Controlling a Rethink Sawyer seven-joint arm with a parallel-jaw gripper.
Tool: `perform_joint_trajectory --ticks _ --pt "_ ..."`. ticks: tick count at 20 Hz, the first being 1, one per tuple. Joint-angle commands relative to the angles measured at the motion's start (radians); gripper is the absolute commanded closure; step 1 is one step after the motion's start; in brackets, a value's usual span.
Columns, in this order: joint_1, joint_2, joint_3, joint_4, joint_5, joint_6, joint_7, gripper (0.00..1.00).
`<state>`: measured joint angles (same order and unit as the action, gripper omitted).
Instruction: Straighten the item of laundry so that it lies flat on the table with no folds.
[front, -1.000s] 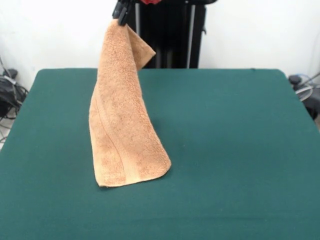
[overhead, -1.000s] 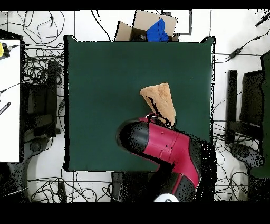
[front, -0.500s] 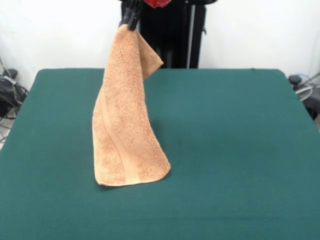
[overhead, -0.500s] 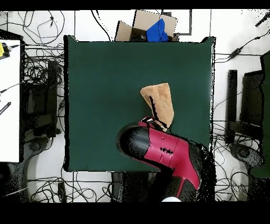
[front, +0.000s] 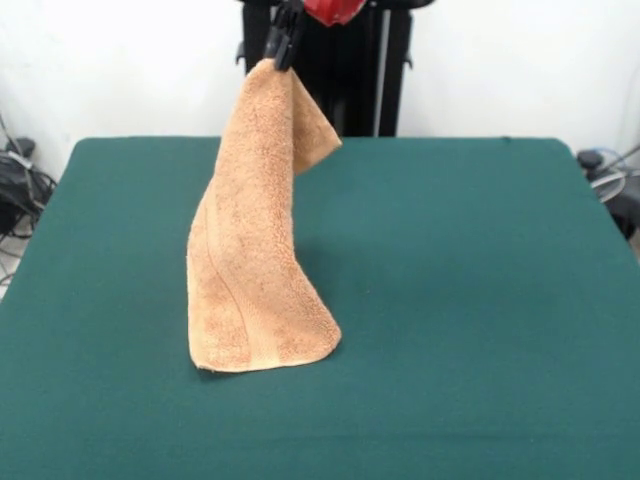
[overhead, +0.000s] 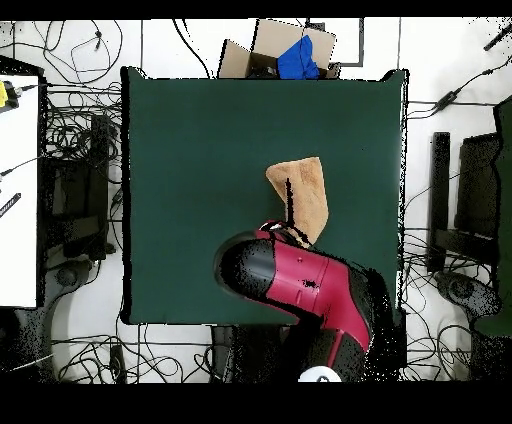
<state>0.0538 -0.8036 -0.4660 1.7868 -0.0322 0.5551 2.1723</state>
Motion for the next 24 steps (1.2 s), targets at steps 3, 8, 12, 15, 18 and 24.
perform_joint_trajectory --ticks 3,8,12,15,18,24 --pt "-0.002 -0.009 0.134 0.119 0.014 -0.04 0.084 0.0" --pt "-0.01 -0.02 0.147 0.121 0.023 -0.017 0.071 0.0" --pt "-0.005 -0.025 0.146 0.121 0.027 0.009 0.081 0.0" --pt "0.0 -0.031 0.144 0.114 0.026 0.037 0.087 0.0" --pt "0.009 -0.035 0.134 0.096 0.016 0.066 0.089 0.0" --pt "0.007 -0.033 0.134 0.083 0.012 0.075 0.085 0.0"
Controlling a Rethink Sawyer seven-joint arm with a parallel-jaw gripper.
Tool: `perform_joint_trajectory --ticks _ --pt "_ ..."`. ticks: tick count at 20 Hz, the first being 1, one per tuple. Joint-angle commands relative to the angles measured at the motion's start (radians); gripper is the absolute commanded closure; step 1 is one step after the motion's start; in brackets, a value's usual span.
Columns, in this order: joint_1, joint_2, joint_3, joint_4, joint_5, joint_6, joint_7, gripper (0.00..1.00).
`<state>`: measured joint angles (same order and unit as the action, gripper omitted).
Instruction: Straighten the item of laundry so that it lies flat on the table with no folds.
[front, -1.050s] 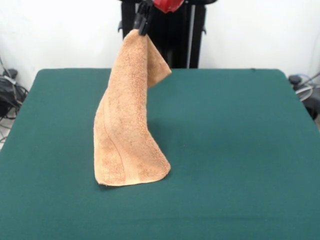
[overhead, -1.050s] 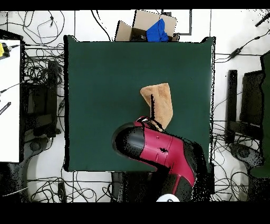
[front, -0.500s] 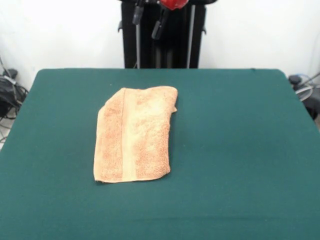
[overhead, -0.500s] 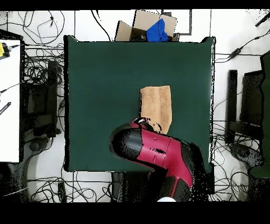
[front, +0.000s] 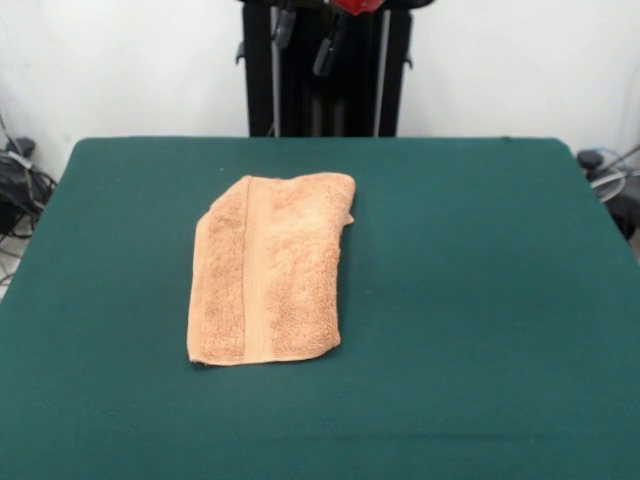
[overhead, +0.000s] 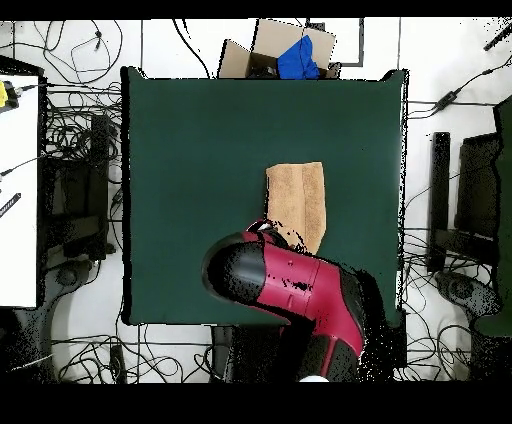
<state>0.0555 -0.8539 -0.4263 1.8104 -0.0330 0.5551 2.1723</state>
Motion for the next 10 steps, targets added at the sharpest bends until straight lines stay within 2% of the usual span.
perform_joint_trajectory --ticks 1,10 --pt "0.001 0.023 0.098 0.06 0.014 0.064 0.085 0.0" --pt "-0.026 0.08 0.09 0.009 -0.016 -0.04 0.087 0.0"
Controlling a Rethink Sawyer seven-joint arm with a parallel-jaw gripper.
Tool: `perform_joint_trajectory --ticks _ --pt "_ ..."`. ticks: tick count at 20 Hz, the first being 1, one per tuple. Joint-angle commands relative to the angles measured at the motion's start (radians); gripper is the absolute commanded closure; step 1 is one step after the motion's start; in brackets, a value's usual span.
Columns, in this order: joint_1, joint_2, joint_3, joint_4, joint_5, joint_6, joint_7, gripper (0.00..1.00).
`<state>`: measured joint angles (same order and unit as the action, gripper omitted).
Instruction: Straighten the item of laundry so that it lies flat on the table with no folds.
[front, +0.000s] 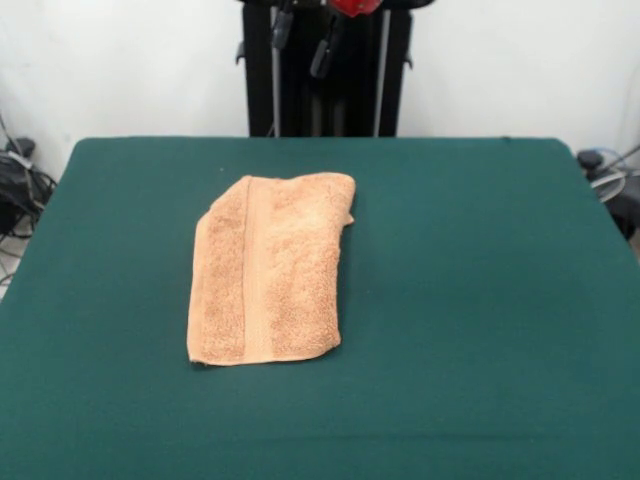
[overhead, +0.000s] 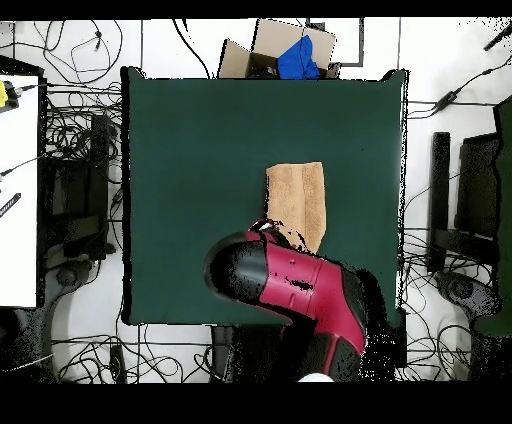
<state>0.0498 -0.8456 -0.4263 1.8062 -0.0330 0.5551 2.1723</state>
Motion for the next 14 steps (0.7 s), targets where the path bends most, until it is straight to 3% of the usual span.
perform_joint_trajectory --ticks 1,5,9,14 --pt "-0.017 0.077 0.083 0.003 -0.023 -0.048 0.088 0.0" --pt "-0.019 0.087 0.073 -0.039 -0.061 -0.084 0.057 0.0" --pt "-0.014 0.071 0.071 -0.135 -0.127 -0.034 -0.037 0.0" --pt "-0.045 0.058 0.114 -0.146 -0.158 -0.024 -0.071 0.0"
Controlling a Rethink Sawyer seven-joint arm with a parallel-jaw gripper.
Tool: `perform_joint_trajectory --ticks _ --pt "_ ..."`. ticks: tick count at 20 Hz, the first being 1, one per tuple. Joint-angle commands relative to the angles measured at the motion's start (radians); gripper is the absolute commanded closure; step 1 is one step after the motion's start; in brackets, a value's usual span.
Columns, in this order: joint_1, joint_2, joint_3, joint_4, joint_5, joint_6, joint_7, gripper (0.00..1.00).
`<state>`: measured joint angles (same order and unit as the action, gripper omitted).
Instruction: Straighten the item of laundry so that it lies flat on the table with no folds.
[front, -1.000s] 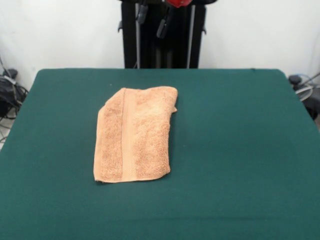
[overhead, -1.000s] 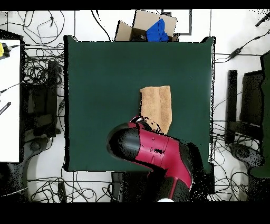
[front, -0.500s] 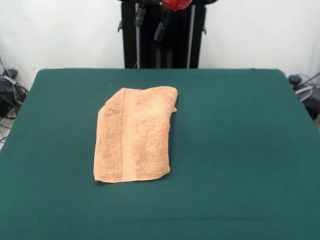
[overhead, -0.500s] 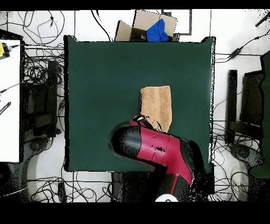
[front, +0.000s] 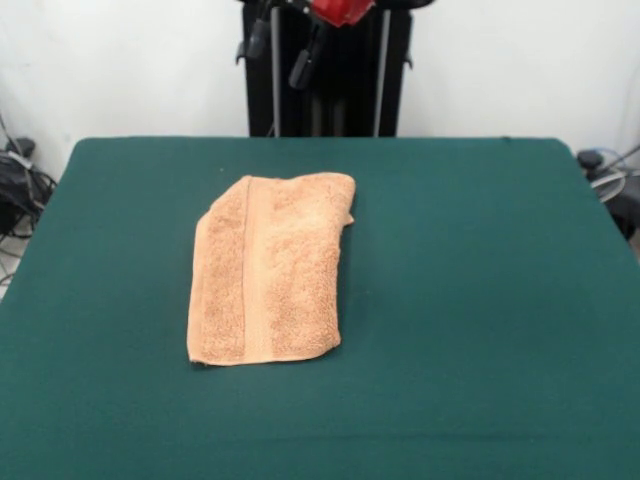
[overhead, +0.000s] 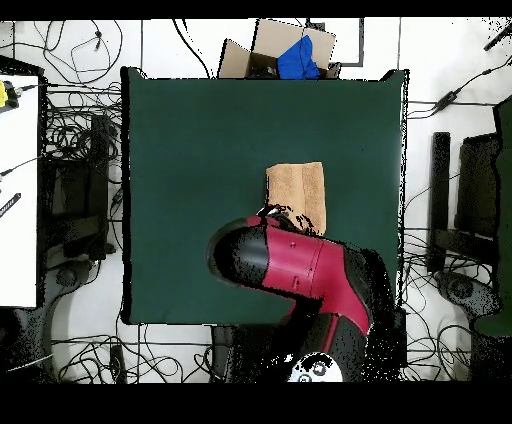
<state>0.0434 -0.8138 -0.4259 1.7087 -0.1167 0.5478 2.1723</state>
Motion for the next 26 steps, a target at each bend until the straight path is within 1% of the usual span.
perform_joint_trajectory --ticks 1,7,10,19,26 --pt "-0.047 0.025 0.123 -0.047 -0.079 -0.023 -0.076 0.0" --pt "-0.066 0.017 0.151 -0.02 -0.078 -0.018 -0.038 0.0" --pt "-0.06 0.012 0.146 -0.03 -0.091 -0.004 -0.034 0.0" --pt "-0.076 0.005 0.16 -0.041 -0.101 0.015 -0.057 0.0" --pt "-0.103 0.014 0.185 -0.024 -0.099 -0.028 -0.064 0.0"
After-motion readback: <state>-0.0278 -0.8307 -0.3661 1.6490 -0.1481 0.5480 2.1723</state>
